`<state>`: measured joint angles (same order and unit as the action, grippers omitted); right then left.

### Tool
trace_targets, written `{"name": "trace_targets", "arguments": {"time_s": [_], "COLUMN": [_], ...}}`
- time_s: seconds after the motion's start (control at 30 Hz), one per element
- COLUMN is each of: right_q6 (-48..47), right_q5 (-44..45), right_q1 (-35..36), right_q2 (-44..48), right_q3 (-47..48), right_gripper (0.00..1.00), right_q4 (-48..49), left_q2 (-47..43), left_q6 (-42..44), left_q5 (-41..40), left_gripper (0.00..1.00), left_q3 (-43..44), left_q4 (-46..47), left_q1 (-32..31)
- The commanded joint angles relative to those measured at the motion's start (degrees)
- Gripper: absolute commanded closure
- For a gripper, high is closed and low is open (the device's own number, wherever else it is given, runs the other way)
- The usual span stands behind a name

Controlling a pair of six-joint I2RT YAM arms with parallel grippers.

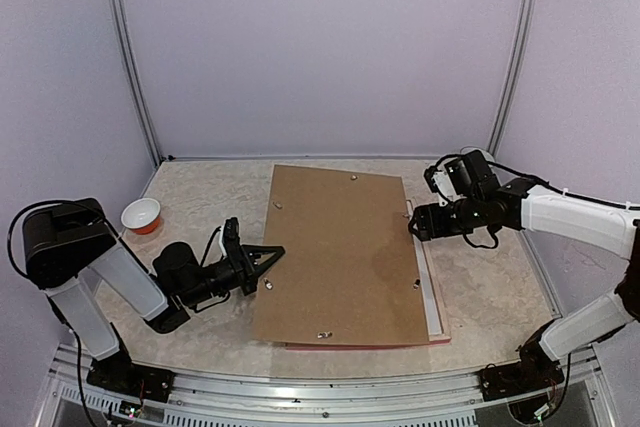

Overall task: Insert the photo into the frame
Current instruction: Place the backboard on the frame body.

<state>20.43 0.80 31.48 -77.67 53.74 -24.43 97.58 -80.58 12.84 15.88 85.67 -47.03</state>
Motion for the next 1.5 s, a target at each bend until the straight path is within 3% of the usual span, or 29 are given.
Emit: {"name": "trace_targets", "arguments": {"time_s": [0.0, 0.4, 0.93, 1.03, 1.2, 1.47], "right_q6": [-0.2, -0.3, -0.9, -0.6, 1.8, 2.8], "right_q5": [5.3, 9.5, 8.1, 5.2, -7.7, -12.2], "right_q1": [0.5, 0.5, 0.1, -1.7, -7.4, -11.0], "right_q2": [-1.7, -5.1, -5.9, -3.5, 0.8, 1.1], "right_q3": [2.2, 4.6, 7.0, 6.6, 2.8, -2.0], "right_gripper": [0.22, 0.19, 0.17, 0.17, 0.17, 0.17], "right_q4": [-0.1, 1.9, 1.4, 1.1, 4.1, 6.3], "left_q2": [-0.6, 0.8, 2.2, 2.6, 4.3, 7.5], "left_q6": [-0.1, -0.7, -1.0, -1.0, -1.5, -2.7], "left_q5": [0.5, 0.7, 0.0, -0.3, -0.8, -1.4], "left_gripper": [1.00, 1.00, 1.00, 1.00, 1.00, 1.00], "left_q3": [2.1, 1.8, 1.3, 1.3, 2.0, 4.9], "left_q4": [7.6, 9.3, 10.2, 10.2, 10.7, 10.4], "left_q1": [-1.1, -1.9, -2.4, -2.4, -2.4, -2.4]}}
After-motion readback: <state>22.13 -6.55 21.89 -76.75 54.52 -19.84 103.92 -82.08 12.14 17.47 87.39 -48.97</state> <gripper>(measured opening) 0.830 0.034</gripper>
